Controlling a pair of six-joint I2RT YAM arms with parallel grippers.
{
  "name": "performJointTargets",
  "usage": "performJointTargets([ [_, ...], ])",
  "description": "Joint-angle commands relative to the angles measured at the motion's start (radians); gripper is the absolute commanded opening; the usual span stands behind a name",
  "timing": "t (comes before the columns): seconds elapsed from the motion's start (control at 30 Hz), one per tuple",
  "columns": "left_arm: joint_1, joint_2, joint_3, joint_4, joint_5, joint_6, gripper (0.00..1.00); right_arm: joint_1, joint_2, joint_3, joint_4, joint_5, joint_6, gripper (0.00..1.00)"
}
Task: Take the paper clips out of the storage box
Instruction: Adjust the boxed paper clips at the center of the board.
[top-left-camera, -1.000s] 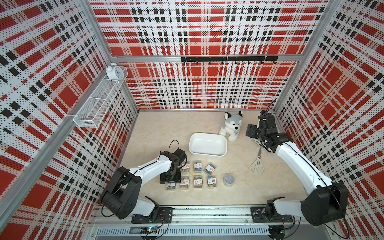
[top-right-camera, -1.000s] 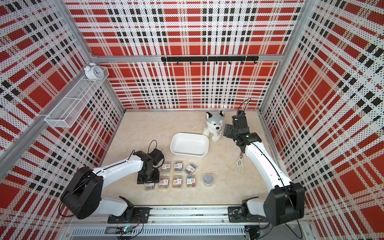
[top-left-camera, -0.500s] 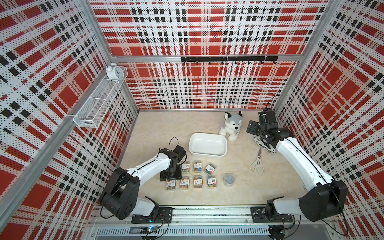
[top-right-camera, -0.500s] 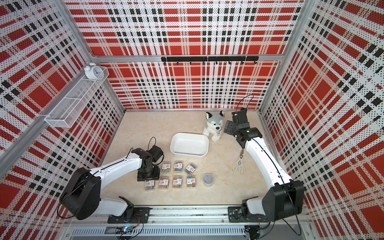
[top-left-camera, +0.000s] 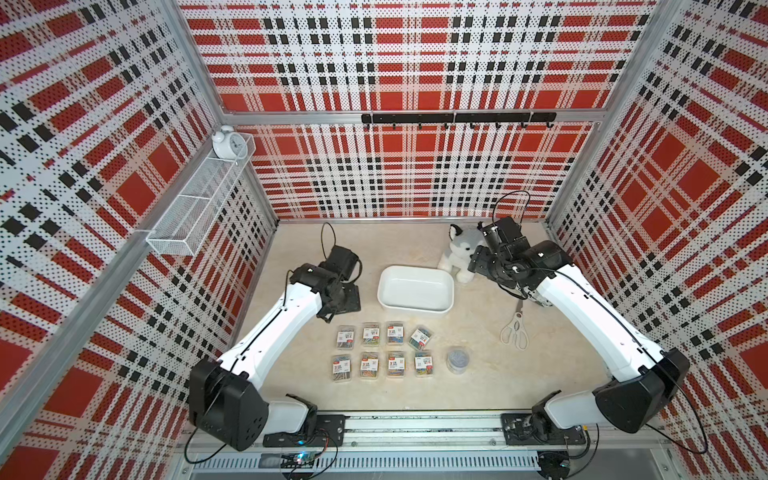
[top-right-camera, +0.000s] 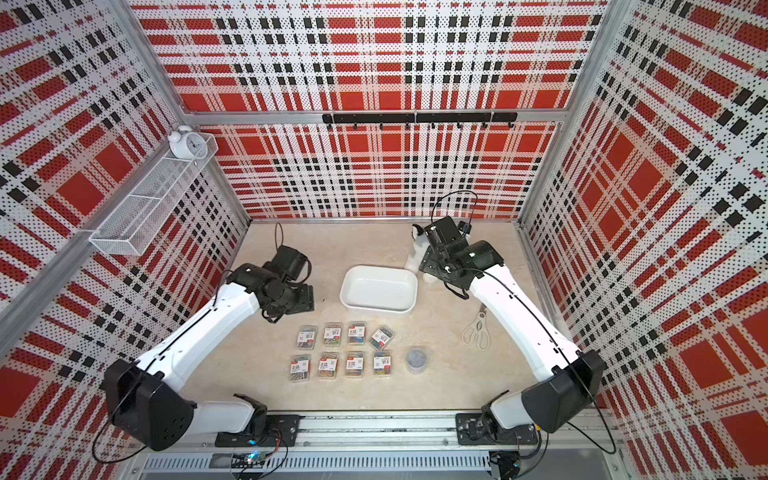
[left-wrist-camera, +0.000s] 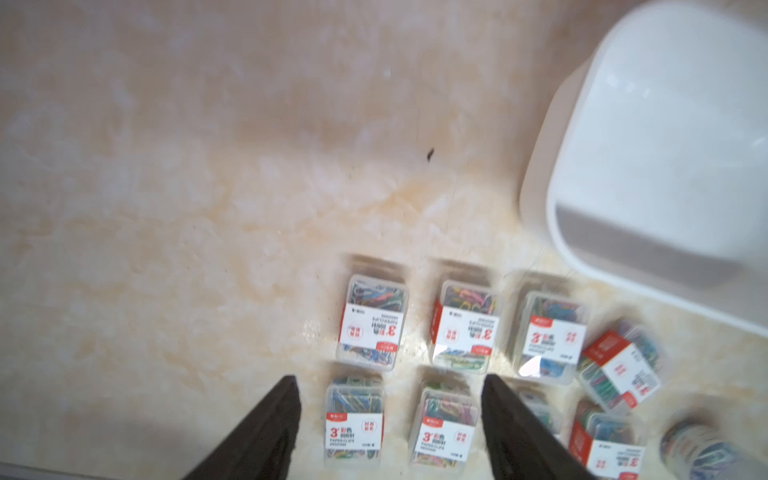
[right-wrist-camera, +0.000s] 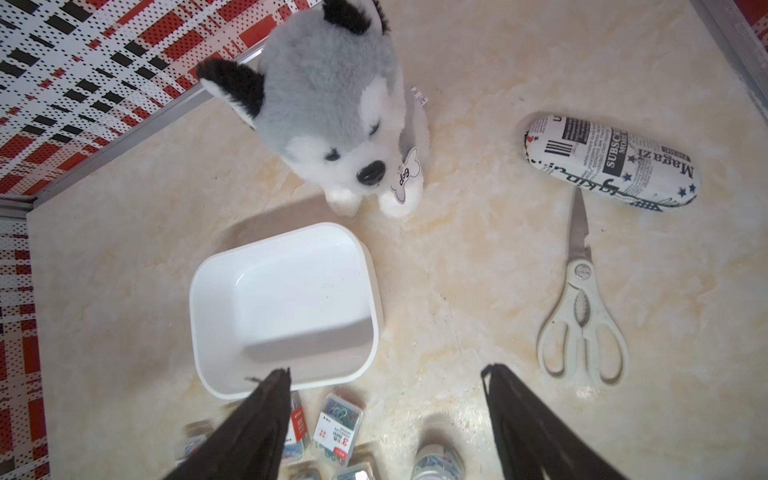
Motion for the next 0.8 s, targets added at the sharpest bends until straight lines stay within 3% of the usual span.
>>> performJointTargets([
  [0.0,0.058,-0.062,0.02,0.048,-0.051,0.044,0.71,0.07,0.059,0.027,-0.181,-0.039,0.114,0.79],
  [0.17,0.183,-0.156,-0.047,0.127,0.01,0.076,0.71,0.212,0.149,0.062,-0.235,-0.128,0.227,0.8],
  [0.33,0.179,-0.227,-0.125,0.192,0.066,0.049,0.72,0.314,0.257,0.054,-0.212,-0.234,0.288,0.81],
  [0.53,0.135,-0.288,-0.16,0.186,0.062,0.06,0.74,0.33,0.373,0.057,-0.136,-0.317,0.28,0.81],
  [0.77,0.145,-0.339,-0.188,0.176,0.058,0.068,0.76,0.324,0.489,0.115,-0.129,-0.344,0.224,0.8],
])
